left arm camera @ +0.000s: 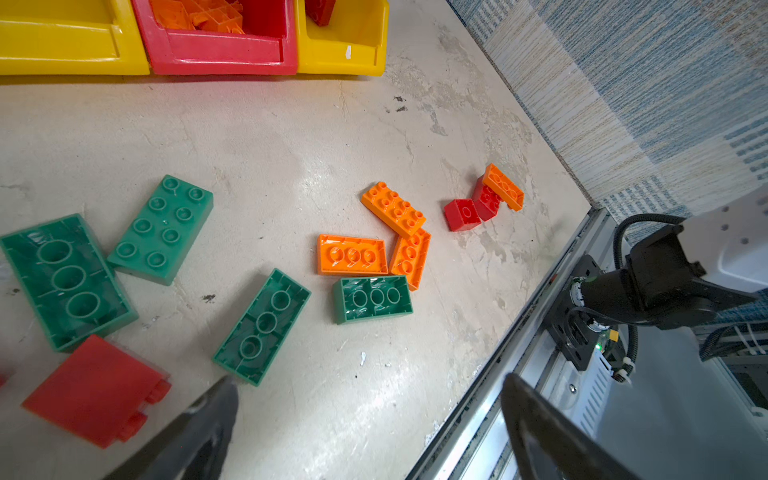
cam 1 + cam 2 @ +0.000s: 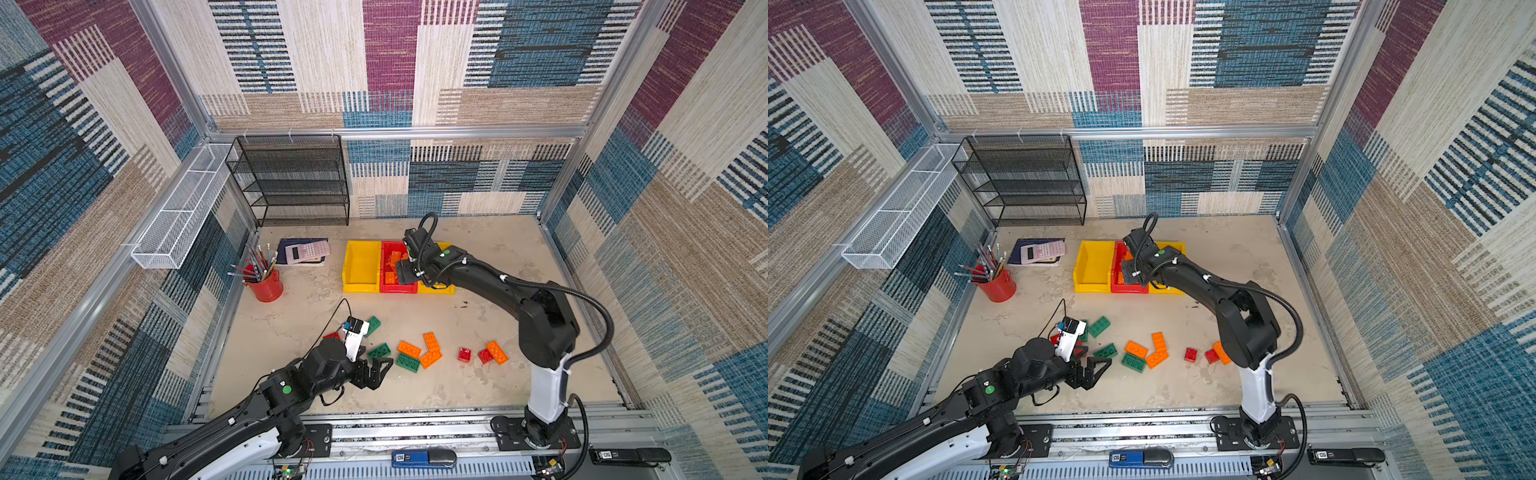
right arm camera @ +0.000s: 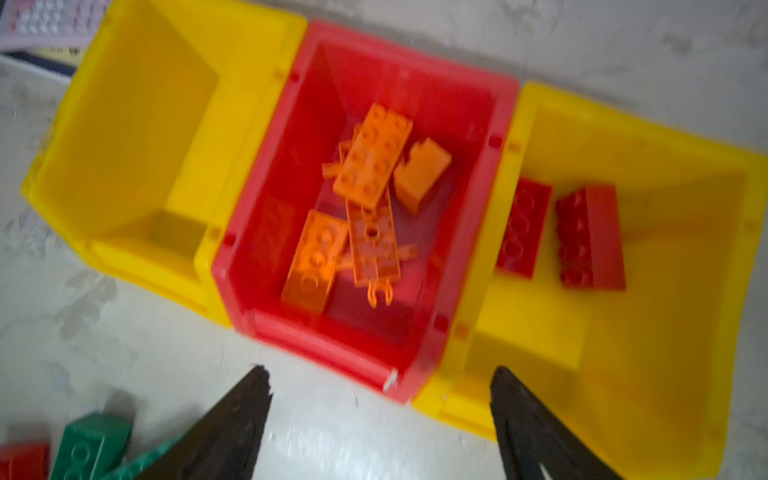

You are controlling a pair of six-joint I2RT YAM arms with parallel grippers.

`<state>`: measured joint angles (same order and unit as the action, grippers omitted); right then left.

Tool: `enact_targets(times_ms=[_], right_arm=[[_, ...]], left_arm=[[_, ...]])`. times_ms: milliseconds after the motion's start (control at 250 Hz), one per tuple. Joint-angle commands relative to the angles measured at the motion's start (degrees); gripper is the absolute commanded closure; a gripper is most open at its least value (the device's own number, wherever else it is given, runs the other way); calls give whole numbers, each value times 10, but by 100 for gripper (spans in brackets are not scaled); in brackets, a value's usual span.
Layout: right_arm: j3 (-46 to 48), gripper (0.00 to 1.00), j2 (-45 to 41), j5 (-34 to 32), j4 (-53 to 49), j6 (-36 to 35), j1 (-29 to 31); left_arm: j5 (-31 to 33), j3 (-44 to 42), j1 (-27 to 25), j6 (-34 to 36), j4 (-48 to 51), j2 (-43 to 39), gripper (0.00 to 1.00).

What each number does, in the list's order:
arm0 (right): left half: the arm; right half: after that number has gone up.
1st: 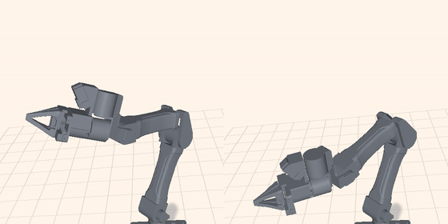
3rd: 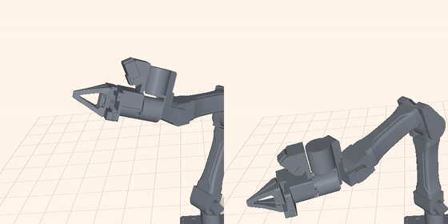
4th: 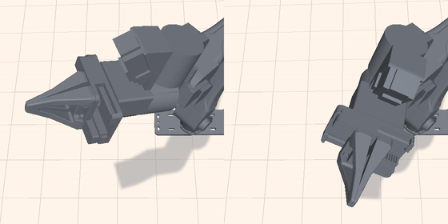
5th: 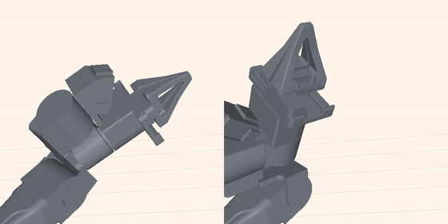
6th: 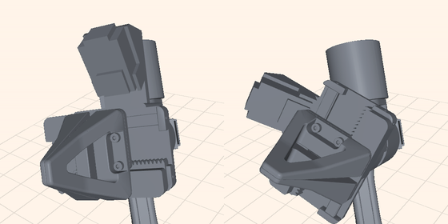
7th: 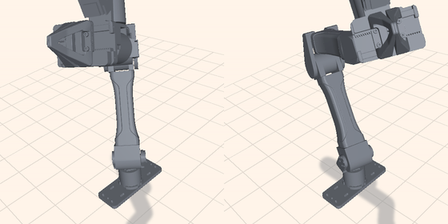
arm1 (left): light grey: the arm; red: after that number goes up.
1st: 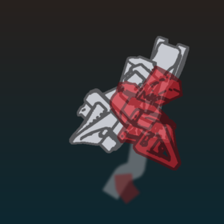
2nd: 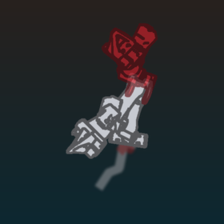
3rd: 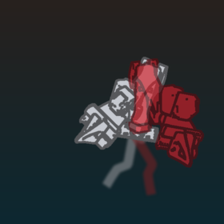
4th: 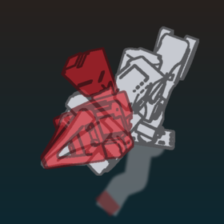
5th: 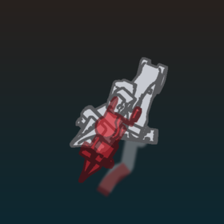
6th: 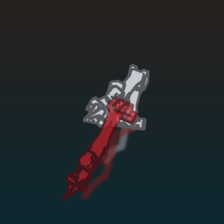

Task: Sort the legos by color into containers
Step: 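Lower the right gripper onto the long orange 2x4 brick and grasp it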

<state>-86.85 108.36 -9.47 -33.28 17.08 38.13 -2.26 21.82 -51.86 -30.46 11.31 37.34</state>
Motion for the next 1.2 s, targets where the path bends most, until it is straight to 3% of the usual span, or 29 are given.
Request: enact_targets(times_ms=[0, 208, 428, 608, 952, 1196], right_arm=[[100, 17, -64, 8, 35, 43, 15], [253, 24, -152, 10, 37, 84, 40], [348, 30, -205, 44, 86, 104, 55], [361, 31, -194, 47, 89, 112, 76], [379, 45, -173, 48, 90, 130, 85], [377, 64, -165, 41, 86, 134, 85]], left_arm=[[-17, -6, 0, 10, -27, 0, 1], [-36, -11, -1, 1, -63, 20, 1], [-45, -13, 0, -1, -77, 43, 1], [-38, -24, 0, -3, -78, 39, 1], [-26, -37, 0, -8, -71, 18, 1], [-21, -39, -1, -4, -74, 19, 1]])
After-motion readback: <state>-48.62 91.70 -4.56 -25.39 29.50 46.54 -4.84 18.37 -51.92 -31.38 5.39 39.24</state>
